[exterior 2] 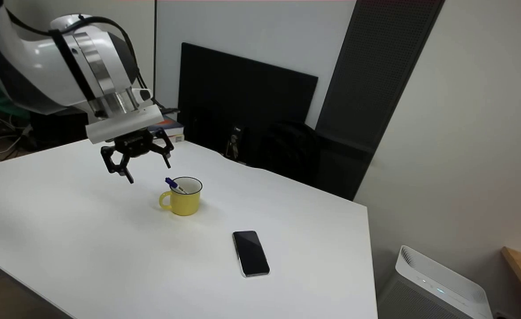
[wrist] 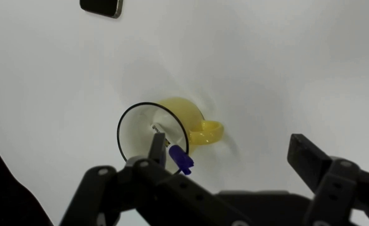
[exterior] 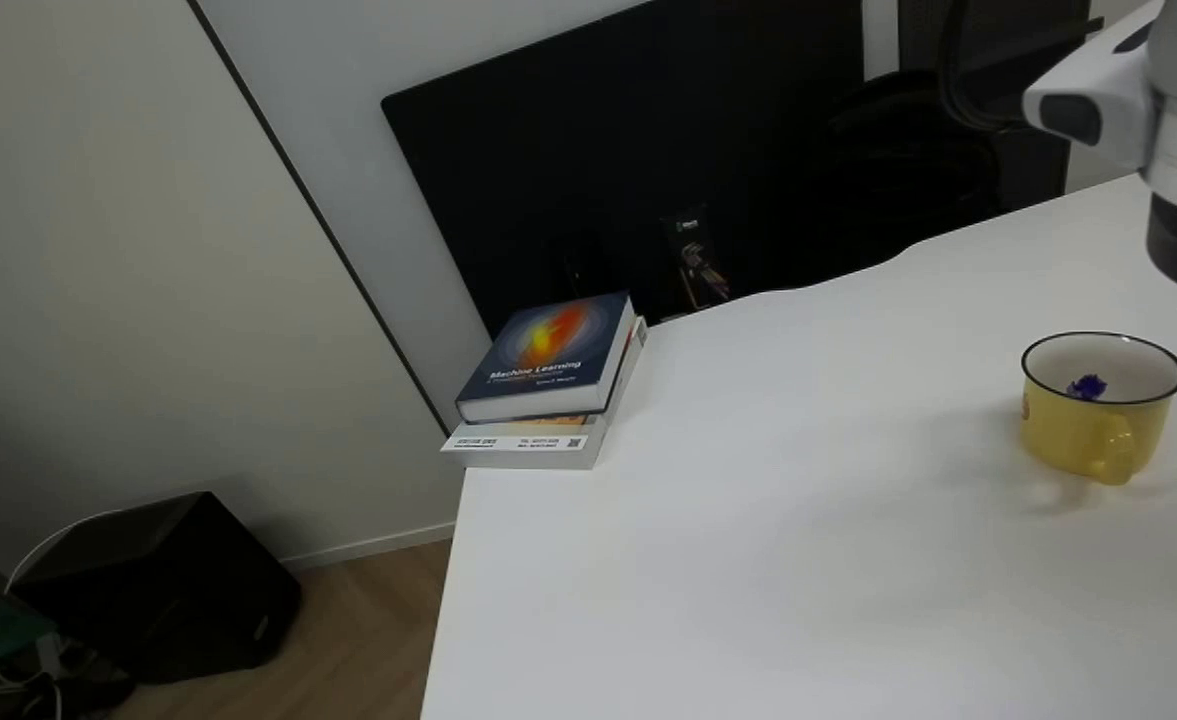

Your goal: Pick up the marker from the cup and put it on the table

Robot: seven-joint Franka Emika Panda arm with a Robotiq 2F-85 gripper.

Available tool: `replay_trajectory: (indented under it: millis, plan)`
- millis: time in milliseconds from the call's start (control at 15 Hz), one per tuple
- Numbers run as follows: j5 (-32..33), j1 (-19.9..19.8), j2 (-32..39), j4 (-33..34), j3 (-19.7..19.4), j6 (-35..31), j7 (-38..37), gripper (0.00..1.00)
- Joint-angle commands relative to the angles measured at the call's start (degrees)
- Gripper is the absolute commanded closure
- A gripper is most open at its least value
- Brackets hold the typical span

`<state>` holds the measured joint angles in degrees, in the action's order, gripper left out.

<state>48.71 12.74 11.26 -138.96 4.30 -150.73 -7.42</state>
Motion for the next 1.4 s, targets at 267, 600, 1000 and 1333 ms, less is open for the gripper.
replay_trajectory:
  millis: [267,600,1000,1333]
  plan:
    - [9.08,-1.01,3.23,3.97,-1.99,2.67,-4.81,0.00]
    - [12.84,-2.29,7.58,8.71,-3.00,4.12,-5.12,0.00]
    - [15.53,-2.23,12.01,14.47,-2.98,5.36,-5.53,0.00]
    - [14.24,-1.67,14.66,17.58,-2.13,5.83,-5.01,0.00]
